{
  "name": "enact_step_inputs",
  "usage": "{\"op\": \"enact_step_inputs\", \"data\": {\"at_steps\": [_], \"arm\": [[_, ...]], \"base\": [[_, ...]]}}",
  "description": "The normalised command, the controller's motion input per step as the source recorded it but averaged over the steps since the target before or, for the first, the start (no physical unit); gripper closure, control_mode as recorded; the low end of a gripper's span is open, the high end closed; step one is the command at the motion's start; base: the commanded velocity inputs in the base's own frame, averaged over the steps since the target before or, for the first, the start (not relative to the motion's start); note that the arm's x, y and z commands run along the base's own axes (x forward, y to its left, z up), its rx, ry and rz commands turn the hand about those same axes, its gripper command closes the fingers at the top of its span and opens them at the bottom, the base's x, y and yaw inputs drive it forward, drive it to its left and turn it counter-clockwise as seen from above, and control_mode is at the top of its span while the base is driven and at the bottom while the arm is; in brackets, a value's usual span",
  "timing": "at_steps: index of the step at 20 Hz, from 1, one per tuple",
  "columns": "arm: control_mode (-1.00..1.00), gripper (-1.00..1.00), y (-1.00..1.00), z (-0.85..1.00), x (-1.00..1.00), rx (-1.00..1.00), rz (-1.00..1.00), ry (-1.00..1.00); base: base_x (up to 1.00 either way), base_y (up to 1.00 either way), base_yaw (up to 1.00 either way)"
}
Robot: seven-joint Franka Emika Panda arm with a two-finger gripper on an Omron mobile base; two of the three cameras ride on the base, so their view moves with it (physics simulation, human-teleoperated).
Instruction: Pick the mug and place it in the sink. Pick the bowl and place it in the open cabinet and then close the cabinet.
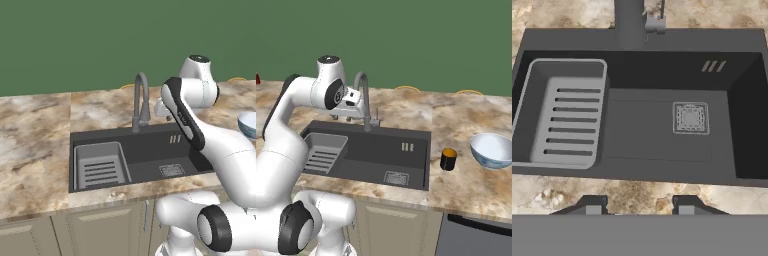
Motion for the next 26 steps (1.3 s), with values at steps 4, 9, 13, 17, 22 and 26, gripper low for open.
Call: {"op": "enact_step_inputs", "data": {"at_steps": [4, 9, 13, 17, 22, 26], "arm": [[-1.0, -1.0, -0.03, -0.07, -0.27, 0.0, -0.03, 0.0], [-1.0, -1.0, -0.39, -0.1, -0.63, 0.0, -0.13, 0.02], [-1.0, -1.0, -0.53, -0.01, -0.59, 0.0, -0.14, 0.06], [-1.0, -1.0, -0.58, -0.11, -0.49, 0.0, -0.14, 0.02], [-1.0, -1.0, -0.52, -0.25, -0.27, 0.0, -0.15, 0.07], [-1.0, -1.0, -0.46, -0.23, -0.12, 0.0, -0.11, 0.03]], "base": [[0.0, 0.0, 0.0], [0.0, 0.0, 0.0], [0.0, 0.0, 0.0], [0.0, 0.0, 0.0], [0.0, 0.0, 0.0], [0.0, 0.0, 0.0]]}}
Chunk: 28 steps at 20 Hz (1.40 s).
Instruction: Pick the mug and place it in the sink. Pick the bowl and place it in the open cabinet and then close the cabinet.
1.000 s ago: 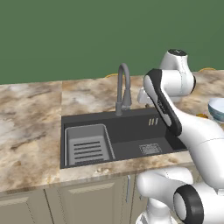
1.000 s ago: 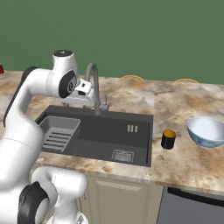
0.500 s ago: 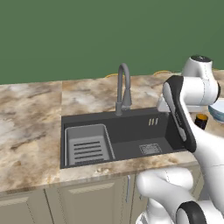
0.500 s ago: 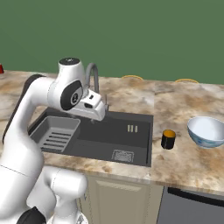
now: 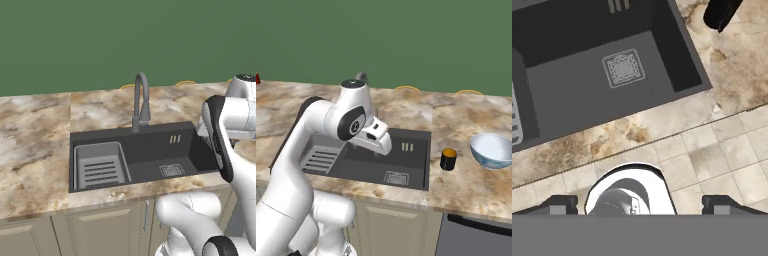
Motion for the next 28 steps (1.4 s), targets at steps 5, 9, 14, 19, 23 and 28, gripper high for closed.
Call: {"op": "enact_step_inputs", "data": {"at_steps": [5, 9, 14, 19, 23, 28], "arm": [[-1.0, -1.0, -0.61, -0.27, 0.0, 0.01, -0.08, 0.09], [-1.0, -1.0, -0.63, -0.24, 0.0, 0.04, -0.03, 0.25], [-1.0, -1.0, -0.64, -0.21, 0.0, 0.04, -0.04, 0.21], [-1.0, -1.0, -0.63, -0.16, 0.0, 0.04, -0.02, 0.12], [-1.0, -1.0, -0.42, -0.11, 0.0, 0.01, 0.0, 0.01], [-1.0, -1.0, -0.11, -0.11, 0.06, 0.0, 0.0, -0.12]], "base": [[0.0, 0.0, 0.0], [0.0, 0.0, 0.0], [0.0, 0.0, 0.0], [0.0, 0.0, 0.0], [0.0, 0.0, 0.0], [0.0, 0.0, 0.0]]}}
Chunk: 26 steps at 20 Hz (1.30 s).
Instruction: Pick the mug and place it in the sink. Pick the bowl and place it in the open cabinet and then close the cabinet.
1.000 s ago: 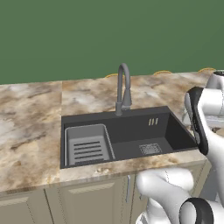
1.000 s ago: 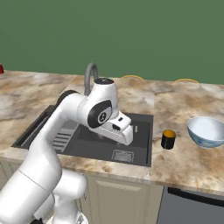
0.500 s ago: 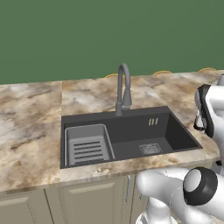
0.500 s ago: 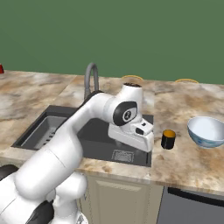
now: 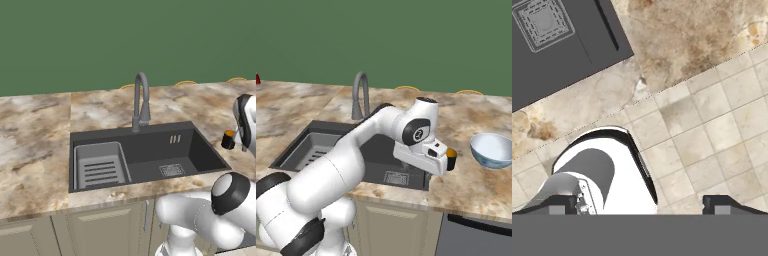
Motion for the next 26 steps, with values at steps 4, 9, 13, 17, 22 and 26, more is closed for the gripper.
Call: {"op": "enact_step_inputs", "data": {"at_steps": [4, 9, 13, 17, 22, 26], "arm": [[-1.0, -1.0, -0.01, -0.11, 0.23, 0.0, 0.01, -0.12], [-1.0, -1.0, 0.0, -0.04, 0.34, 0.0, 0.01, -0.03], [-1.0, -1.0, -0.02, 0.0, 0.32, 0.0, 0.01, 0.0], [-1.0, -1.0, -0.04, 0.0, 0.29, 0.0, 0.01, 0.0], [-1.0, -1.0, -0.07, -0.06, 0.26, 0.0, 0.0, 0.0], [-1.0, -1.0, -0.24, -0.11, 0.24, 0.0, 0.0, -0.01]], "base": [[0.0, 0.0, 0.0], [0.0, 0.0, 0.0], [0.0, 0.0, 0.0], [0.0, 0.0, 0.0], [0.0, 0.0, 0.0], [0.0, 0.0, 0.0]]}}
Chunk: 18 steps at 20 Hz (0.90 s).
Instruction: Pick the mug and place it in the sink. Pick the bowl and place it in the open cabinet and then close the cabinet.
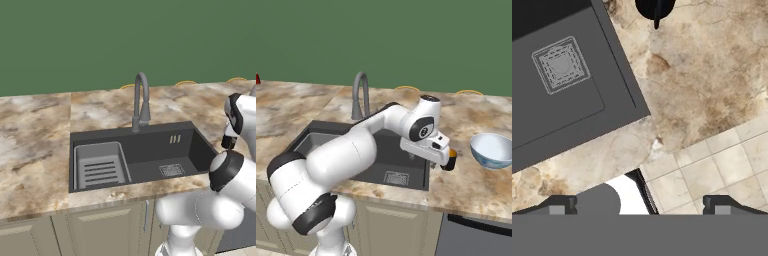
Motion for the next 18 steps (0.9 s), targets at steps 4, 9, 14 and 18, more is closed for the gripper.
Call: {"op": "enact_step_inputs", "data": {"at_steps": [4, 9, 14, 18], "arm": [[-1.0, -1.0, -0.29, -0.08, 0.24, 0.0, 0.0, 0.0], [-1.0, -1.0, -0.18, -0.07, 0.19, 0.0, 0.0, 0.0], [-1.0, -1.0, -0.04, -0.15, 0.2, 0.0, 0.0, 0.0], [-1.0, -1.0, -0.06, -0.22, 0.17, 0.0, 0.0, 0.0]], "base": [[0.0, 0.0, 0.0], [0.0, 0.0, 0.0], [0.0, 0.0, 0.0], [0.0, 0.0, 0.0]]}}
